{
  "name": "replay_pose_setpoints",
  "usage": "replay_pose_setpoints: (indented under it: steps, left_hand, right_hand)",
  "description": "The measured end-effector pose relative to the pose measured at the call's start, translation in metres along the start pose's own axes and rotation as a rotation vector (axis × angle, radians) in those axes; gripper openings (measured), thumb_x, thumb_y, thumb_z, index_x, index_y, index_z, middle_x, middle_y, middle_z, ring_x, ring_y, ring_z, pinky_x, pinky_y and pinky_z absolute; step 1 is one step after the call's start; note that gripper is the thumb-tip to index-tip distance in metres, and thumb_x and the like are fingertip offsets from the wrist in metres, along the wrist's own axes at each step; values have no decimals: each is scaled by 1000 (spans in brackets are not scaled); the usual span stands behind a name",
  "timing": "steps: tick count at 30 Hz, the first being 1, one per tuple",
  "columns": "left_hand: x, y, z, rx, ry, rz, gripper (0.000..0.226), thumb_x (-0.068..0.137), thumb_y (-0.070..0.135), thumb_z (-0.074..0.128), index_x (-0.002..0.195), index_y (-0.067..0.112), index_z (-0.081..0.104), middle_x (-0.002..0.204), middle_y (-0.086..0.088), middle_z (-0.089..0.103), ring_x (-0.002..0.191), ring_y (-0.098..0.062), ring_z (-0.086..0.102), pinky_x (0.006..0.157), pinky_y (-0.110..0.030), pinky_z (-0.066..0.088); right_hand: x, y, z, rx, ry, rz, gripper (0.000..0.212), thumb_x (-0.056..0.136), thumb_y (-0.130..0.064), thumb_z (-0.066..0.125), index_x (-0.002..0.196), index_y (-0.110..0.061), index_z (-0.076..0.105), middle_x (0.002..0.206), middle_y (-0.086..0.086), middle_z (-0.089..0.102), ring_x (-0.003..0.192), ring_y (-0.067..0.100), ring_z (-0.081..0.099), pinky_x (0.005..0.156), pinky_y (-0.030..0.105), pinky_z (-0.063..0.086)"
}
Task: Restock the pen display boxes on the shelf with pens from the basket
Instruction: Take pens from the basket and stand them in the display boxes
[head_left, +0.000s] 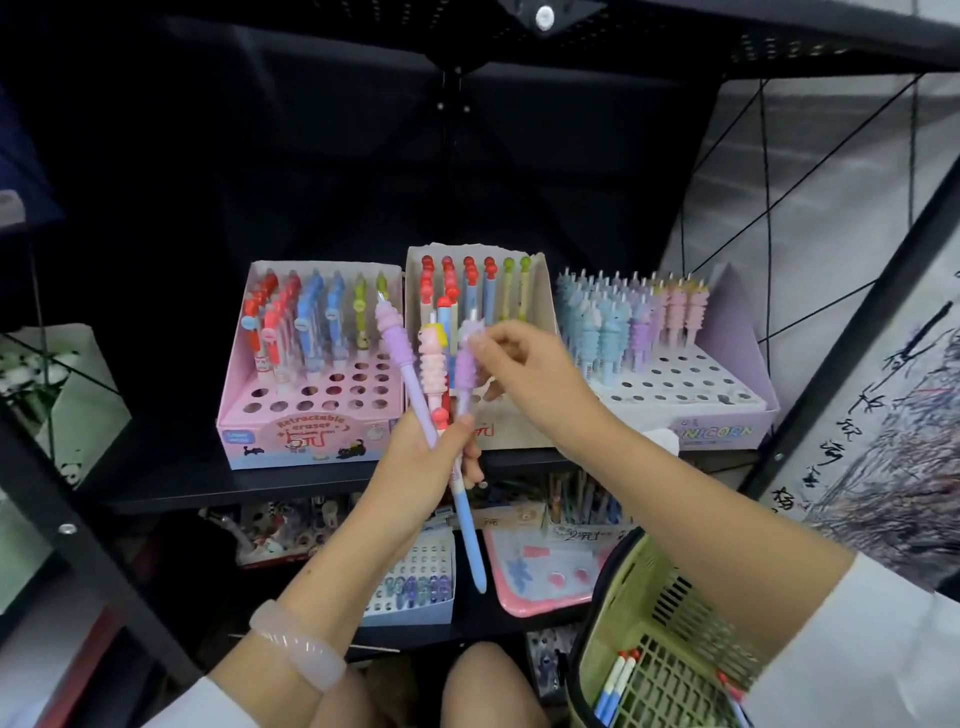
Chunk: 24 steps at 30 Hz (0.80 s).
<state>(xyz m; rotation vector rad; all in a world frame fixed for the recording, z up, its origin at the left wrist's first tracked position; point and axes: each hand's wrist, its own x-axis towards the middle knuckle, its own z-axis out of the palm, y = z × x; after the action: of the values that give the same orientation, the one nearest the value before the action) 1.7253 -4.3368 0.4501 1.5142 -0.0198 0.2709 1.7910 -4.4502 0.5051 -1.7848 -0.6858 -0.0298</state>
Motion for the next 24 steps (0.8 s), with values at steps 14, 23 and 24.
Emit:
replay_pose_setpoints:
  steps: [14, 23, 24]
  left_hand:
    - [18, -15, 60, -73, -140, -104, 17, 96, 17, 50, 79, 16, 49, 61, 0, 45, 43, -9, 37, 42, -19, 35]
    - [23, -20, 69, -60, -144, -96, 17, 95, 17, 51, 78, 14, 49, 60, 0, 48, 44, -9, 38, 43, -19, 35]
    - [24, -20, 68, -56, -141, -92, 16, 95, 17, 51, 78, 14, 49, 60, 1, 48, 44, -9, 38, 43, -19, 35]
  right_hand:
    - [8, 43, -174, -251, 654, 77, 13, 96, -28, 51, 92, -16, 51, 86, 5, 68, 67, 5, 66, 58, 12, 52]
    - [22, 57, -190, -487, 577, 54, 22, 95, -23, 52, 99, -2, 56, 86, 16, 68, 79, 30, 68, 77, 46, 54]
    - [22, 58, -192, -498, 573, 50, 24, 95, -23, 52, 100, 0, 56, 87, 18, 68, 79, 32, 67, 78, 48, 53]
